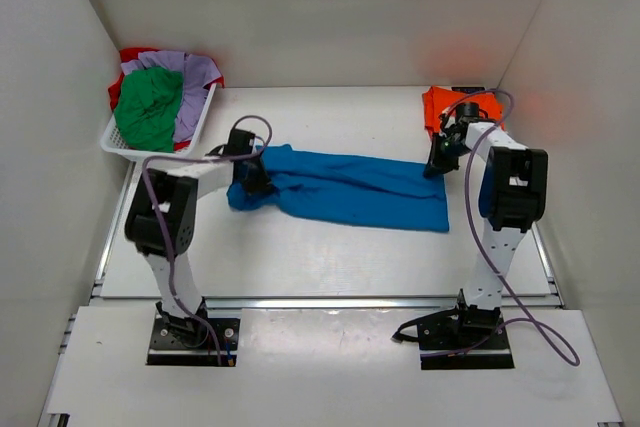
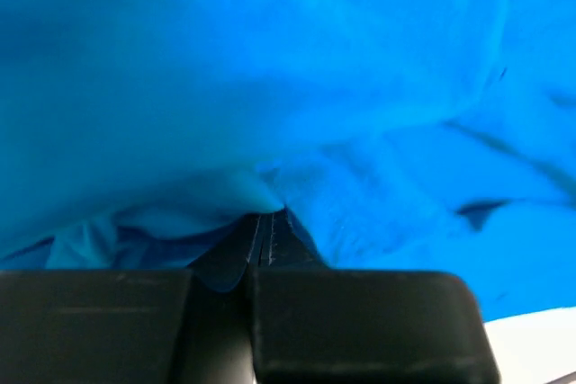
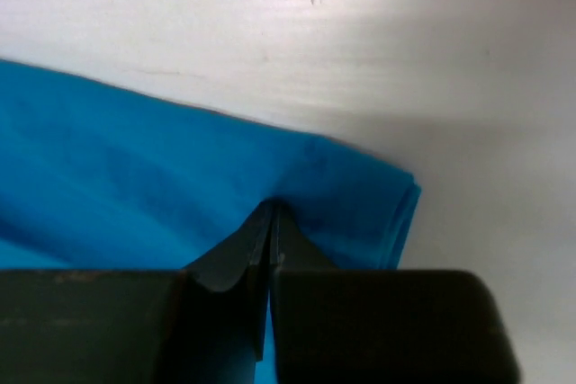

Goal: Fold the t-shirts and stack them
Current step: Rotate the tshirt 90 degrees

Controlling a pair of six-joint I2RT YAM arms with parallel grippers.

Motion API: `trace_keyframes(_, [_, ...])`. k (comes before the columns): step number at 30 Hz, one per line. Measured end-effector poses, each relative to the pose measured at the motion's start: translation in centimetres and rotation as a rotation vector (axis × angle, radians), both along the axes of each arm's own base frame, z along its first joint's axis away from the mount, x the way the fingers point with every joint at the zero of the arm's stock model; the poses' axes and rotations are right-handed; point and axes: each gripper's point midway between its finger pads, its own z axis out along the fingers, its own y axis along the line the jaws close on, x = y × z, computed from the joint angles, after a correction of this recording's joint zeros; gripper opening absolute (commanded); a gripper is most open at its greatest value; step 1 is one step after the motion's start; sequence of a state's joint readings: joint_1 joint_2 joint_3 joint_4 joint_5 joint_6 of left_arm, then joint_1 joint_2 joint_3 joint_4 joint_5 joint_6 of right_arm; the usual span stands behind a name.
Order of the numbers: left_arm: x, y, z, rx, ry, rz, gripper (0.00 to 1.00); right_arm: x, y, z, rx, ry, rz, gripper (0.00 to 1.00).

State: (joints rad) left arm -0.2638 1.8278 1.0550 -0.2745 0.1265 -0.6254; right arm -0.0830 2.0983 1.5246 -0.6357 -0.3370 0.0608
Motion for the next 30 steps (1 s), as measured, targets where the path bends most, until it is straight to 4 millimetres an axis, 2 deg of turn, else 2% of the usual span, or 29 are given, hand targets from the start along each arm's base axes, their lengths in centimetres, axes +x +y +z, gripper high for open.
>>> trace_keyframes(3, [5.0,-1.4,0.1,-0.003,-0.003,-0.003,0.00,-2.1,0.2,-0.1,-0.003,0.037,-0.041,0.00])
trace_keyframes(6, [11.5,-3.5,0.4,-0.012,-0.028,-0.019,0.00,-7.7,2.6,-0.2,0.013,0.094,-0.058,0.01])
trace_keyframes(8, [15.7,-5.0,0.7,-0.031,-0.062,-0.033,0.00,-12.8,6.4,-0.3,0.049,0.143,-0.032,0.01])
trace_keyframes(12, [22.0,-7.8,1.1,-0.101,-0.117,-0.055,0.00,-22.9,16.2,-0.4,0.189,0.185,0.112,0.03])
trace_keyframes(14, [23.5,-9.0,0.9,-0.157,-0.137,-0.061,0.00,-27.5,19.8,-0.5,0.287,0.217,0.167,0.04])
trace_keyframes(16, [23.4,-9.7,0.7,-0.205,-0.121,-0.067,0.00,-30.0,21.5,-0.5,0.362,0.249,0.169,0.07])
trace_keyframes(19, [22.5,-10.1,0.7,-0.239,-0.094,-0.074,0.00,-30.2,22.4,-0.2,0.411,0.252,0.142,0.15])
trace_keyframes(20, [22.1,-10.1,0.7,-0.247,-0.086,-0.075,0.01,-29.9,22.4,-0.1,0.416,0.246,0.137,0.22])
trace_keyframes(22, [21.4,-10.1,0.9,-0.254,-0.067,-0.082,0.23,-28.8,22.1,0.3,0.424,0.223,0.135,0.32])
trace_keyframes(24, [21.2,-10.3,1.3,-0.259,-0.064,-0.092,0.38,-27.3,21.8,1.0,0.418,0.175,0.145,0.45])
trace_keyframes(25, [21.0,-10.2,1.7,-0.261,-0.057,-0.096,0.40,-26.4,21.7,1.5,0.415,0.146,0.153,0.47])
trace_keyframes(27, [20.9,-10.1,3.1,-0.261,-0.056,-0.105,0.43,-24.5,21.5,3.2,0.418,0.076,0.177,0.55])
trace_keyframes(29, [20.2,-9.7,5.5,-0.244,-0.067,-0.129,0.52,-22.7,21.3,5.2,0.432,-0.004,0.200,0.55])
trace_keyframes(30, [19.3,-9.3,7.1,-0.222,-0.063,-0.145,0.52,-21.8,21.2,6.4,0.436,-0.044,0.209,0.56])
